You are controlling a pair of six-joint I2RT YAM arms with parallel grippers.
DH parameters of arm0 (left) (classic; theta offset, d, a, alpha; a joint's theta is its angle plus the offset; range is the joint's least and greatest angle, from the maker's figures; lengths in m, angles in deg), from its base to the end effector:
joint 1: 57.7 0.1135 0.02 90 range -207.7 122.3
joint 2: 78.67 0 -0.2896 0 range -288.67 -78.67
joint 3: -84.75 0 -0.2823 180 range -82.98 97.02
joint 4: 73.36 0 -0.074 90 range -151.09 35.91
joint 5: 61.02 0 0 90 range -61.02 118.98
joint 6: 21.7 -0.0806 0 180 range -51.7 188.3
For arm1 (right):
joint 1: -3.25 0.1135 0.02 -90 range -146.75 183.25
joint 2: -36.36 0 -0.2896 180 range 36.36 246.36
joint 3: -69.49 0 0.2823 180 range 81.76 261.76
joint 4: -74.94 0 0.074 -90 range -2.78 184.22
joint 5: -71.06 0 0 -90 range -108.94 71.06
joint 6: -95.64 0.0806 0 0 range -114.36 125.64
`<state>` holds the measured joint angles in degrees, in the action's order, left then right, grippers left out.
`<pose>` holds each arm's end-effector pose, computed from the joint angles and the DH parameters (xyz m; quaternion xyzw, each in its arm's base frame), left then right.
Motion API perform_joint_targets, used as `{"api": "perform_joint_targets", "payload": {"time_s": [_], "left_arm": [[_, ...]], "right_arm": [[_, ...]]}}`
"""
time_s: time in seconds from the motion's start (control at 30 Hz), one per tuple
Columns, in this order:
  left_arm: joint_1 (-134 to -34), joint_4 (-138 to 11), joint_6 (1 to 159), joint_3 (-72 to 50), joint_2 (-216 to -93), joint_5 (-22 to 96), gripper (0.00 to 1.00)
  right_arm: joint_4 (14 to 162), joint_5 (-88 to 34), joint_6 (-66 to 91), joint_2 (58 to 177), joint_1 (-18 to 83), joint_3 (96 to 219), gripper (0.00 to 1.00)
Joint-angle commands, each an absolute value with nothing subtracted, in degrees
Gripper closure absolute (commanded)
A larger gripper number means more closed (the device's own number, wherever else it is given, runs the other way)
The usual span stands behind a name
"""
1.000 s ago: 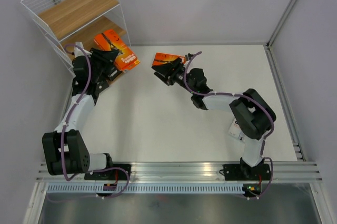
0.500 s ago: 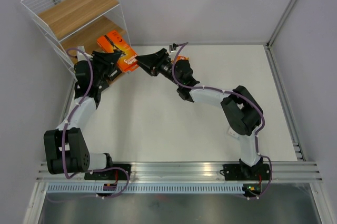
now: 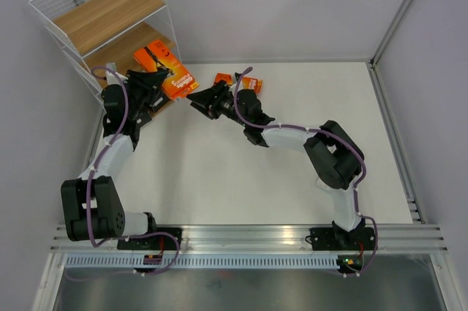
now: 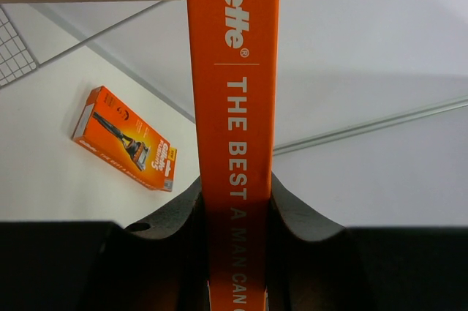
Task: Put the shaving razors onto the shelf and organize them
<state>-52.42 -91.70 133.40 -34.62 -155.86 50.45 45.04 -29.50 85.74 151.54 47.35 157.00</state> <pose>0.3764 0.0052 0.3201 -0.2848 0.6360 -0.4641 0.5468 0.3821 0.3908 0.2504 0.1502 0.6770 0.6641 0.2794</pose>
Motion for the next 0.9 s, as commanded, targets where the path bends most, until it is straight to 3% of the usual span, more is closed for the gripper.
{"api": "perform_joint_targets", "payload": {"time_s": [0.0,0.37,0.5,0.87], "left_arm": [[-52.2,-96.5,135.3,-34.2,-155.2,52.3,0.68],[-52.2,-97.0,135.2,-35.9,-154.0,52.7,0.67],[-52.2,-98.8,136.7,-35.8,-154.4,53.8,0.67],[-52.2,-93.6,134.5,-33.2,-156.6,51.2,0.62]], "right_arm": [[44.8,-29.0,84.8,150.5,47.6,160.5,0.44],[43.0,-27.5,87.4,154.4,47.7,165.3,0.48],[45.1,-26.5,86.6,154.9,47.8,165.9,0.68],[44.1,-24.7,88.1,160.6,47.9,173.6,0.87]]}}
